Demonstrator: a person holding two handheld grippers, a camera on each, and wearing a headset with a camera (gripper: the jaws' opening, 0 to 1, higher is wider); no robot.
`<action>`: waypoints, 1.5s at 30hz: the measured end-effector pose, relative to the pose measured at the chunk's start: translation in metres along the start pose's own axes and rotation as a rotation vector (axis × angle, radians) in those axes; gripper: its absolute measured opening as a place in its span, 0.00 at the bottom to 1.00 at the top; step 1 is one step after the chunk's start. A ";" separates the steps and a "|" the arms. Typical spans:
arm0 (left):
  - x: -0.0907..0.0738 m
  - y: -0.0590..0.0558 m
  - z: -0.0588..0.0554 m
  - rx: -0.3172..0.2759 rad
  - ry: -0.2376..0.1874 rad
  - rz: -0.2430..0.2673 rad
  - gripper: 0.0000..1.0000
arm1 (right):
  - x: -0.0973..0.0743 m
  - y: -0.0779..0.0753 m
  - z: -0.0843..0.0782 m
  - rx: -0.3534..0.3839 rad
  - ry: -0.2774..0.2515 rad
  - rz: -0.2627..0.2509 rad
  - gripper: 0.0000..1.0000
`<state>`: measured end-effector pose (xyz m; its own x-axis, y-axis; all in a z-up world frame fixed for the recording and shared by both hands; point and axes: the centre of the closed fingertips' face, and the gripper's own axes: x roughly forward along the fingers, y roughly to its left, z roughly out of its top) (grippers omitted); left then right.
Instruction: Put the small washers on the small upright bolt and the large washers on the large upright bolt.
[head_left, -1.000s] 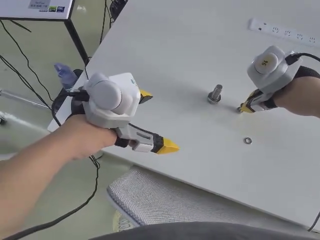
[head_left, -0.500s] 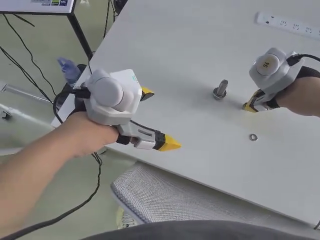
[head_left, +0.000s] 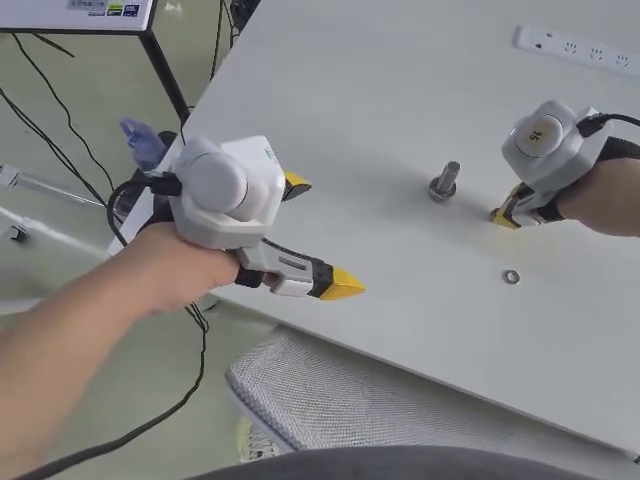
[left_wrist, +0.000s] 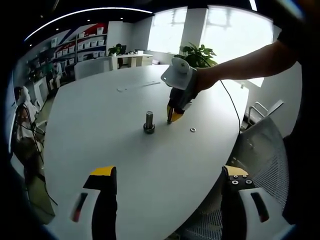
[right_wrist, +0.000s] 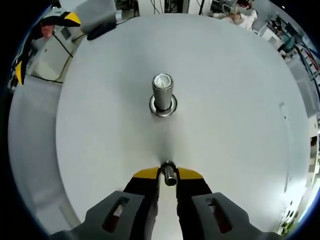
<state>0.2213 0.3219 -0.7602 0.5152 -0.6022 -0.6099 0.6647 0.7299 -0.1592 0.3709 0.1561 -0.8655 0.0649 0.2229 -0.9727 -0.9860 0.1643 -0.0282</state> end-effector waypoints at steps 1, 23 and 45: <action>0.000 0.000 0.000 -0.001 0.001 0.000 0.86 | -0.001 0.000 0.000 0.001 0.000 0.000 0.12; 0.002 0.000 0.002 0.001 0.005 -0.009 0.84 | -0.004 0.003 0.000 -0.006 -0.005 0.006 0.13; -0.003 -0.003 0.006 0.007 -0.007 -0.006 0.84 | -0.016 -0.003 0.003 -0.002 -0.038 0.024 0.28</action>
<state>0.2207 0.3195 -0.7526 0.5150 -0.6089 -0.6033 0.6719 0.7238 -0.1570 0.3730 0.1546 -0.8489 0.0474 0.2633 -0.9635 -0.9877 0.1565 -0.0058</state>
